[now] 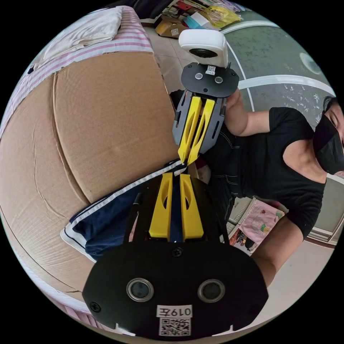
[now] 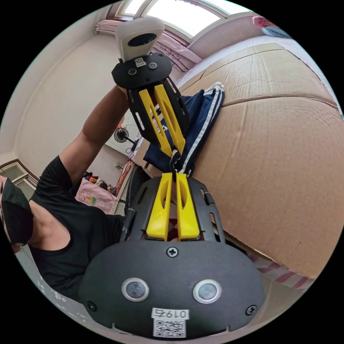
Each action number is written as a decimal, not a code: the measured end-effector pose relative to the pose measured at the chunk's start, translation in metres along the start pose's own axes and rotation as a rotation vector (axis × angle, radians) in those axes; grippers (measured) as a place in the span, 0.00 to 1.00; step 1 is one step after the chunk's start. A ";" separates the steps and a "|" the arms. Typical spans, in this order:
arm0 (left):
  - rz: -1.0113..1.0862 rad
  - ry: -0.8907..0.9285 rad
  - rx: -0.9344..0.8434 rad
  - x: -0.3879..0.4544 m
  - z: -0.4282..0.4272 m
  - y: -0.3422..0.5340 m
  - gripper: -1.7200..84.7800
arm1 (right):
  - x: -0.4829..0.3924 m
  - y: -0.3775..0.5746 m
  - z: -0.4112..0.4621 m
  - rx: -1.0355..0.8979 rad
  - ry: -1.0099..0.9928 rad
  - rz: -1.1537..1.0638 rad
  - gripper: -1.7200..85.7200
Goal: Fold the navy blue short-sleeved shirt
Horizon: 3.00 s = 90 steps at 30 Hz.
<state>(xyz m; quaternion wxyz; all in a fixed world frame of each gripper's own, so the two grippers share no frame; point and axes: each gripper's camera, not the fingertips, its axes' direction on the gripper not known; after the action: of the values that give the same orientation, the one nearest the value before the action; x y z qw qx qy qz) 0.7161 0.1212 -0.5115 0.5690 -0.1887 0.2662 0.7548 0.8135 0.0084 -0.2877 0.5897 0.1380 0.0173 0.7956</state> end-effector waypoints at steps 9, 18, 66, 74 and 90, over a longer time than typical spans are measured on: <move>-0.006 0.067 0.018 -0.016 -0.013 0.004 0.05 | 0.010 -0.007 -0.030 0.006 -0.021 0.012 0.02; 0.013 0.145 0.084 -0.024 -0.020 0.007 0.07 | 0.015 -0.013 -0.052 0.004 -0.012 0.002 0.02; -0.259 -0.330 -0.085 0.090 0.012 -0.004 0.05 | 0.017 0.038 -0.045 0.027 0.191 0.104 0.04; -0.293 -0.167 0.113 0.089 0.005 0.065 0.06 | 0.023 0.076 -0.056 0.137 0.067 0.120 0.08; -0.459 -0.438 0.333 0.146 0.058 0.154 0.03 | 0.015 0.115 -0.042 0.193 0.071 0.162 0.02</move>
<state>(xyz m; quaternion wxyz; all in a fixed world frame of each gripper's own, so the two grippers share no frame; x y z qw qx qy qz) 0.5284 0.2356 -0.5229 0.7903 0.0180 0.2078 0.5761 0.6921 -0.0072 -0.3028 0.5067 0.1668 0.1034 0.8395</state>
